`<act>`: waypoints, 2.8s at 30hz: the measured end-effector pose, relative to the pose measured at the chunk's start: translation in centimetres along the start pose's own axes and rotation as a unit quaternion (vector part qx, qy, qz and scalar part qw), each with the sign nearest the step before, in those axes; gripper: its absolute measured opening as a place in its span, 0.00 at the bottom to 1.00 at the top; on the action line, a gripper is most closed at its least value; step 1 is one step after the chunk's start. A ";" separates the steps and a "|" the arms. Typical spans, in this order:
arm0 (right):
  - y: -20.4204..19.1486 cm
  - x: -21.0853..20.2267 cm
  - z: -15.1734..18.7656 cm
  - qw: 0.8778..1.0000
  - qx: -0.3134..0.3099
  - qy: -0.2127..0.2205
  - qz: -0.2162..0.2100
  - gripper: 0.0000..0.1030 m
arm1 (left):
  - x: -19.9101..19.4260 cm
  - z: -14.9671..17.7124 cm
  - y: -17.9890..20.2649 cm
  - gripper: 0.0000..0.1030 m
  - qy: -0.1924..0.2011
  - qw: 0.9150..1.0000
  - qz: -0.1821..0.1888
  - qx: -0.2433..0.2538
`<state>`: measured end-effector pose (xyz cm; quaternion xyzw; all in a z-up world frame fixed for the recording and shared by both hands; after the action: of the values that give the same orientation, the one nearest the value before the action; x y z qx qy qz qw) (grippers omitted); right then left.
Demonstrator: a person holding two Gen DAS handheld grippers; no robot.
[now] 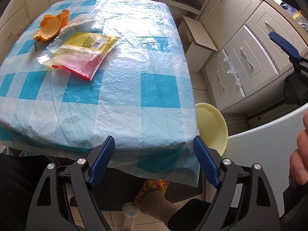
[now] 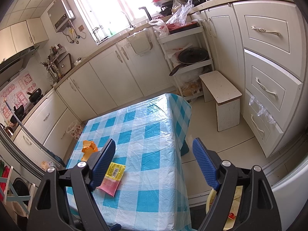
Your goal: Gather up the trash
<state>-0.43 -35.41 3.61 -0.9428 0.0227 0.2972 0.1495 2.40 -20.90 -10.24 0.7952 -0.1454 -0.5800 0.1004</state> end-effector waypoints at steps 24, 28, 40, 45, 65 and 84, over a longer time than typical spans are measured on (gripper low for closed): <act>-0.1 0.7 -0.5 1.000 -0.008 -0.009 0.003 0.80 | -0.2 -0.9 -0.6 0.77 -0.004 1.000 0.004 -0.008; -0.2 1.0 -0.6 1.000 -0.011 -0.011 0.002 0.80 | -0.3 -1.0 -0.8 0.77 -0.003 1.000 0.005 -0.011; -0.9 1.8 -0.6 1.000 -0.019 -0.017 0.003 0.80 | -0.5 -1.5 -1.6 0.77 -0.003 1.000 0.013 -0.021; -1.2 2.2 -0.6 0.999 -0.025 -0.020 0.003 0.80 | -0.5 -1.8 -2.1 0.77 -0.005 1.000 0.015 -0.026; -1.9 3.2 -0.6 0.999 -0.037 -0.029 0.004 0.80 | -0.6 -2.5 -3.0 0.77 -0.005 0.999 0.020 -0.039; -1.8 3.6 -0.8 0.999 -0.030 -0.035 -0.008 0.83 | -2.3 -3.1 -7.7 0.78 0.033 0.998 -0.009 -0.048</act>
<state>3.15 -33.75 2.66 -0.9360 0.0008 0.3293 0.1246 5.60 -12.95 -9.73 0.8094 -0.1068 -0.5607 0.1383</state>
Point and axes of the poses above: each gripper's, at about its wrist camera, not at the fingertips, and x roughly the way its jaws point, y to its right, z to its underside, the point moved 2 cm from there along x, roughly the way its jaws point, and after that the axes turned 10 degrees about -x, right-handed, at the moved point
